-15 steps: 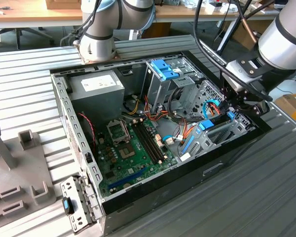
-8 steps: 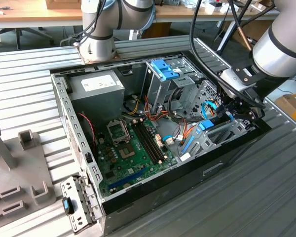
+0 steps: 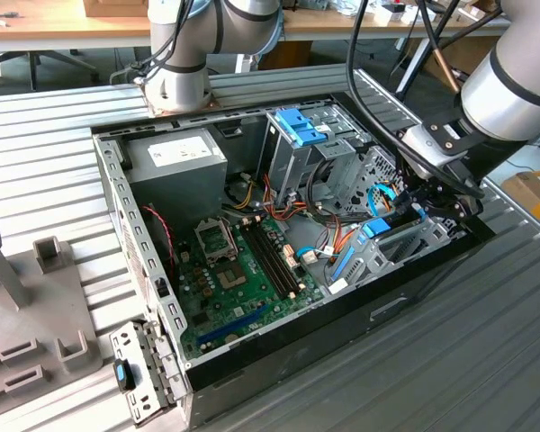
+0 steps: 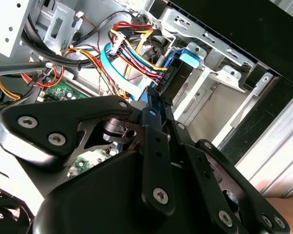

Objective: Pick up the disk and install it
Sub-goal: 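Insert the second disk wire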

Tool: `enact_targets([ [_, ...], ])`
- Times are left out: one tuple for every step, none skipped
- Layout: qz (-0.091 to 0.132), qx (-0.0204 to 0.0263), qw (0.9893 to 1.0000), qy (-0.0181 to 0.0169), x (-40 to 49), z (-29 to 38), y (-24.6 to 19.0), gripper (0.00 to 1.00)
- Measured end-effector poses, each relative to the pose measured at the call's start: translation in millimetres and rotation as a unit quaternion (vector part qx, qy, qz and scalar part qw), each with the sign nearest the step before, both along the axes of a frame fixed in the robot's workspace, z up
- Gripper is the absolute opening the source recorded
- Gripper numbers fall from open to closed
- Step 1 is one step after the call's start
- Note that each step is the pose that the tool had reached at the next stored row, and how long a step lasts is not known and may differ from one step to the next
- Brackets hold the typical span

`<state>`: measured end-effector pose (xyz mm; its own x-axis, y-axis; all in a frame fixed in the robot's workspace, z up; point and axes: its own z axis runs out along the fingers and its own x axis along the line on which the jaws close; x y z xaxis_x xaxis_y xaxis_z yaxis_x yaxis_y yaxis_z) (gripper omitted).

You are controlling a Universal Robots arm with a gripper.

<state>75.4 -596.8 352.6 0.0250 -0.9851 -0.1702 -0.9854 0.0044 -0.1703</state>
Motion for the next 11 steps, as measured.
enact_targets([
  [0.0,0.0,1.0,0.0,0.1,0.0,0.0,0.16],
  [0.0,-0.0001,1.0,0.0,0.2,-0.1,0.0,0.16],
  [0.0,0.0001,1.0,0.0,0.2,-0.6,0.0,0.16],
  [0.0,0.0001,1.0,0.0,0.2,-1.7,0.0,0.16],
  [0.0,0.0,1.0,0.0,0.2,-2.9,0.0,0.16],
  [0.0,0.0,1.0,0.0,0.2,-3.6,0.0,0.16],
  [0.0,-0.0001,1.0,0.0,0.2,-4.3,0.0,0.16],
  [0.0,-0.0001,1.0,0.0,0.2,-4.4,0.0,0.16],
  [0.0,-0.0001,1.0,0.0,0.2,-4.5,-0.1,0.16],
  [0.0,0.0001,1.0,0.0,0.2,-4.6,-0.6,0.16],
  [0.0,0.0,1.0,0.0,0.2,-4.6,-0.7,0.16],
])
